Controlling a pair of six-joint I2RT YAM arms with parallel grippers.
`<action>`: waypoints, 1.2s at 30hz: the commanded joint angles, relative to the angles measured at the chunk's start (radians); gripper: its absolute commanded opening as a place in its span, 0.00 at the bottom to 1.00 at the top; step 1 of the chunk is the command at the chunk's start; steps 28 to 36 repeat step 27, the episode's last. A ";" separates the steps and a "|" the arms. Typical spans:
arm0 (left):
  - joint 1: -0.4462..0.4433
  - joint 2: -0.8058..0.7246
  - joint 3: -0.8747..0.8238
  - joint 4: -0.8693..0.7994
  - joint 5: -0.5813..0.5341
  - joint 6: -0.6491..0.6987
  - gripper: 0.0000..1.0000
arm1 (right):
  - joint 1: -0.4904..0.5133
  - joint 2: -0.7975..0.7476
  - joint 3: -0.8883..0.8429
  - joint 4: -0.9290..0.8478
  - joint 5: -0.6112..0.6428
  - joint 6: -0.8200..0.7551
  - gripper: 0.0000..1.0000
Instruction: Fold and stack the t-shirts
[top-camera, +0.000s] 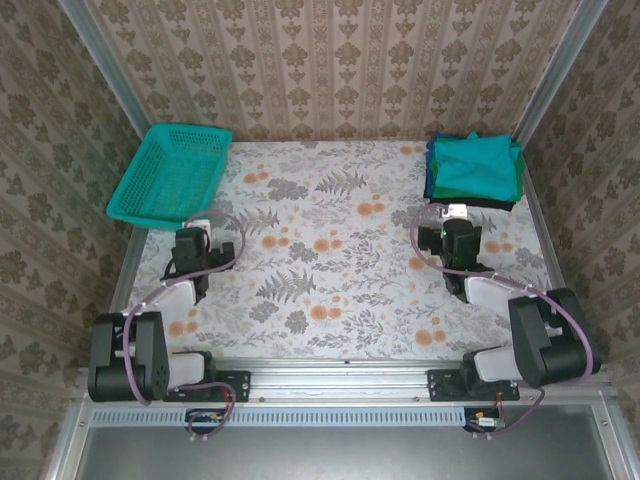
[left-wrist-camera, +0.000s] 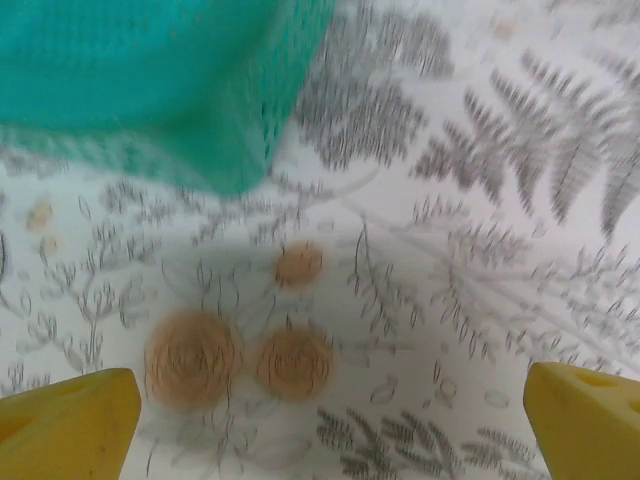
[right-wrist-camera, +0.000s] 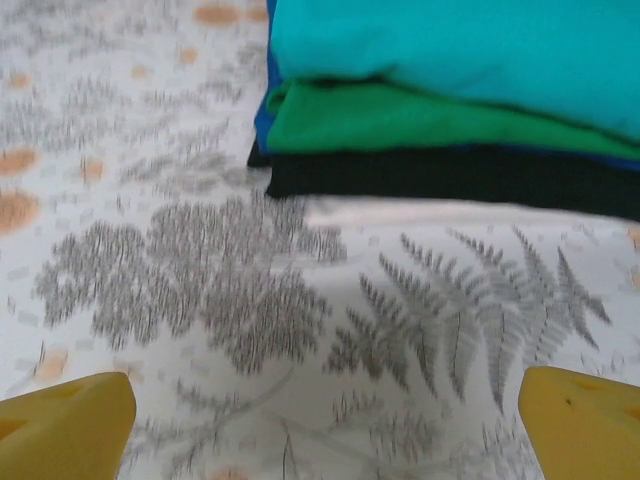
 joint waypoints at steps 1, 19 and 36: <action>0.040 0.004 -0.074 0.376 0.111 0.071 1.00 | -0.065 0.124 -0.020 0.301 -0.081 0.007 1.00; 0.036 0.291 -0.006 0.586 0.164 0.093 1.00 | -0.079 0.135 -0.062 0.349 -0.093 0.025 1.00; 0.035 0.290 -0.006 0.588 0.164 0.093 1.00 | -0.080 0.133 -0.063 0.350 -0.111 0.021 1.00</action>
